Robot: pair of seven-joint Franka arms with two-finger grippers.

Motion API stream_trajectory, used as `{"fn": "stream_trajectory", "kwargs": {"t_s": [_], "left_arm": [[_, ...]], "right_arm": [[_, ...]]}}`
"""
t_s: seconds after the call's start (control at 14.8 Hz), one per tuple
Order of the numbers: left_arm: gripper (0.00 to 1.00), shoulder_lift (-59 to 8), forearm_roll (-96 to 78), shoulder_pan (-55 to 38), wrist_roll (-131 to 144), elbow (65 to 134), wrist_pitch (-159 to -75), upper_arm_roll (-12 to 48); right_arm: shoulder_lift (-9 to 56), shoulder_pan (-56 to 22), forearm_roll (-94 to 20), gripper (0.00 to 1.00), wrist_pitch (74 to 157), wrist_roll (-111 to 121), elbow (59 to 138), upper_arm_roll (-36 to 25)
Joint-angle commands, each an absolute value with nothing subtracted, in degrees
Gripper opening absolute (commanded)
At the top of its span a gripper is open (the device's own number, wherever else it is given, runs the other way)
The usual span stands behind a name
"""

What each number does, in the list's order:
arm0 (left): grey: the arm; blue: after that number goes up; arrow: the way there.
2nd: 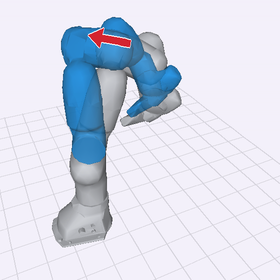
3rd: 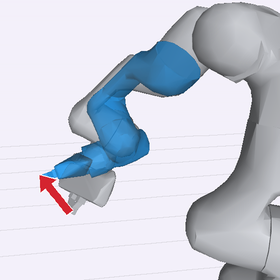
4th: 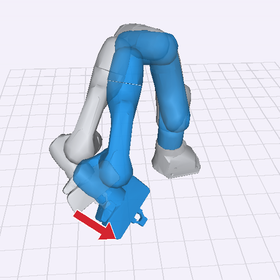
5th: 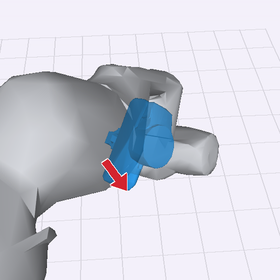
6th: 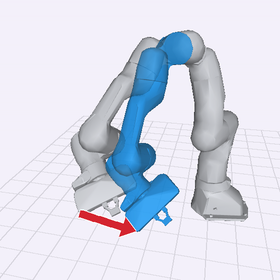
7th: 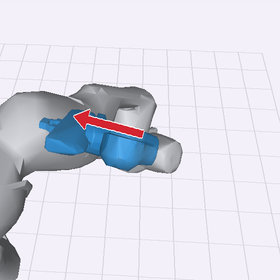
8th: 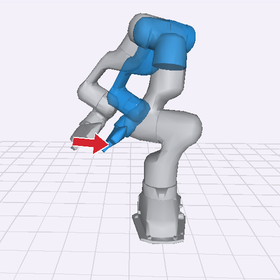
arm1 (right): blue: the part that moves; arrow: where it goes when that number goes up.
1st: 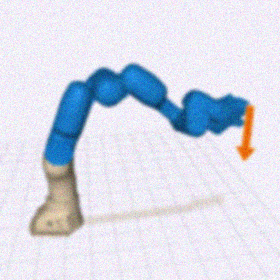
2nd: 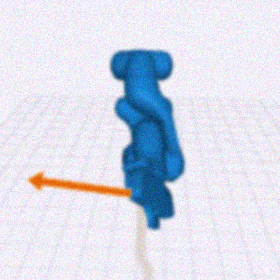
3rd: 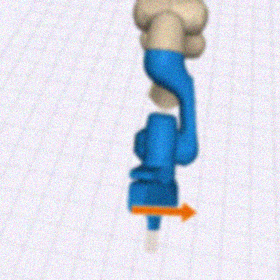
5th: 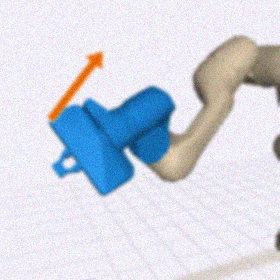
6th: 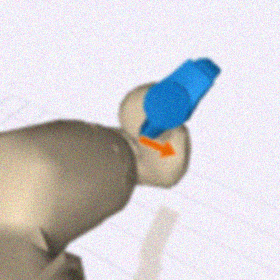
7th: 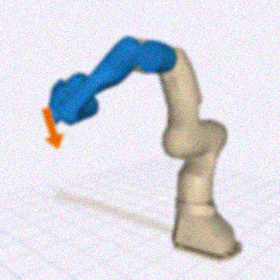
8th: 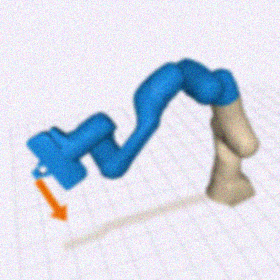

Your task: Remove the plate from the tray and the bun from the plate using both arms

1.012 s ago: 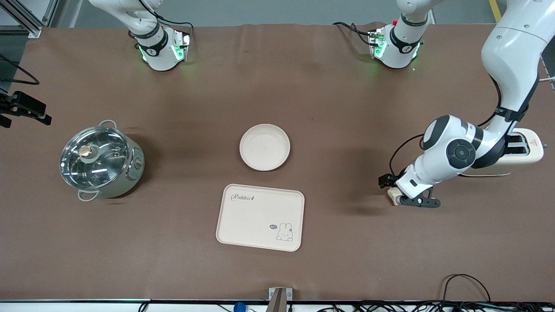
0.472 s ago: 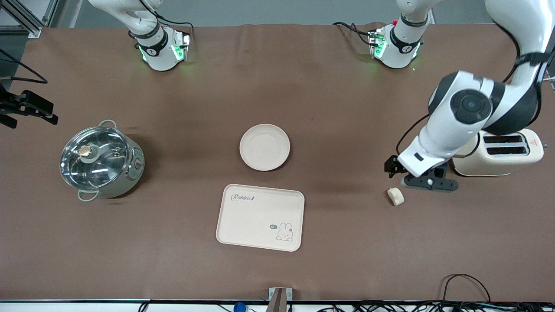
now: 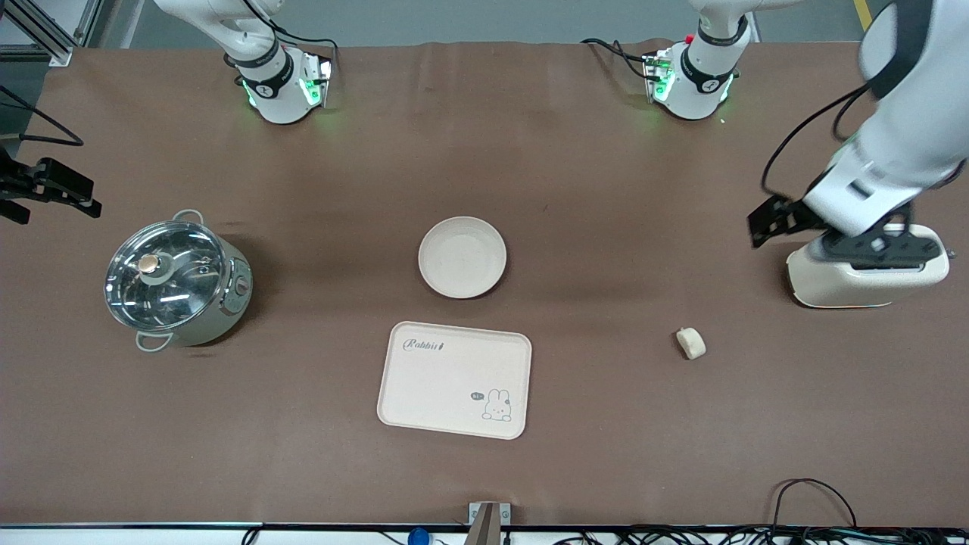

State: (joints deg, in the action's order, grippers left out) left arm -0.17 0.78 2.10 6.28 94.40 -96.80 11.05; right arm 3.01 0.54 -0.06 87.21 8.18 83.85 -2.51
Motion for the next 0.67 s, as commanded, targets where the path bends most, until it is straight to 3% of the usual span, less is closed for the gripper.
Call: {"fn": "stream_trajectory", "kwargs": {"t_s": [0.0,0.2,0.34,0.61], "left_arm": [[1.0,5.1,-0.3,-4.3,5.6,96.2,-94.7,3.8],[1.0,8.2,0.5,-9.2,4.9,100.8,-99.8,-0.4],[1.0,7.2,0.5,-9.5,4.1,99.9,-99.7,-0.5],[1.0,-0.5,0.3,-8.5,3.5,87.0,-92.0,-0.4]], "right_arm": [[1.8,0.4,1.1,1.0,87.4,7.0,85.3,-2.3],[1.8,0.4,1.1,1.0,87.6,7.0,85.3,-2.3],[1.8,0.4,1.1,1.0,87.5,7.0,85.3,-2.3],[1.8,0.4,1.1,1.0,87.4,7.0,85.3,-2.3]]}}
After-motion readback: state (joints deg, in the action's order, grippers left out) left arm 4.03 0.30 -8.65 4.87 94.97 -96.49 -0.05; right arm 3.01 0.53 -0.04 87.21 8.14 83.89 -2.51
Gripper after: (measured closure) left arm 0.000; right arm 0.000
